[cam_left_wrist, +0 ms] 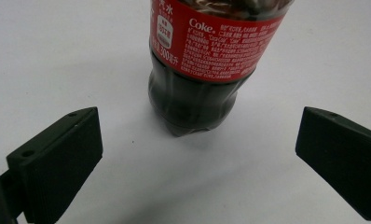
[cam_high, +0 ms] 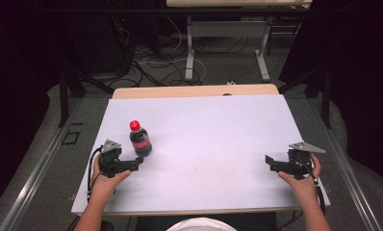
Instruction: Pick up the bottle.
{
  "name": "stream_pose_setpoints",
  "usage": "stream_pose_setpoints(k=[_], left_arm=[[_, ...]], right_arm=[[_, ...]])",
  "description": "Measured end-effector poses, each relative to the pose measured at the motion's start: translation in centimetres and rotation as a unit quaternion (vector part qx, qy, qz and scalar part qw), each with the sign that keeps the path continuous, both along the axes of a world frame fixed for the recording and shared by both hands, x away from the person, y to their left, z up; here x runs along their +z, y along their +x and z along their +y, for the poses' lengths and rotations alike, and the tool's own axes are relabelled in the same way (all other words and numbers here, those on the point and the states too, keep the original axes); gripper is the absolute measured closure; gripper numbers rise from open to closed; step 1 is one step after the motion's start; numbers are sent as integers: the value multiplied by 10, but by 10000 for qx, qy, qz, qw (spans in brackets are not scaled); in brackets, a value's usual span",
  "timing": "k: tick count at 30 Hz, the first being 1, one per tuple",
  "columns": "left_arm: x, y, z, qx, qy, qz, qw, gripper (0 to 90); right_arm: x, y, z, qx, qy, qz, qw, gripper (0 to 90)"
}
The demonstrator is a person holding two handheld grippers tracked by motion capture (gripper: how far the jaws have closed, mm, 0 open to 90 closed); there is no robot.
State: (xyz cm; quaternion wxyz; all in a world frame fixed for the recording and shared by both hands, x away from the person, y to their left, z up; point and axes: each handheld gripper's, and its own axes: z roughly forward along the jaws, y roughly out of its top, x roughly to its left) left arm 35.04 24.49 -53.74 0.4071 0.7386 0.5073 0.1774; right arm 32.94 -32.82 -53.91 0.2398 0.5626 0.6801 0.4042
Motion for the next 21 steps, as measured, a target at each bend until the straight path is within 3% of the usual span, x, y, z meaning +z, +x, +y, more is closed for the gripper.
stream_pose_setpoints(k=[9, 16, 21], left_arm=[[7, -4, -1, 0, 61, -90, 9999, 7], [15, -6, -6, -141, 60, -245, 9996, 7], [21, 2, -8, -191, 71, -261, 9995, 12]], right_arm=[[-4, -1, 8, 223, -75, 121, 9997, 11], [-1, -3, 10, 299, -121, 111, 9994, 15], [3, -1, 16, 408, -281, 4, 9988, 42]])
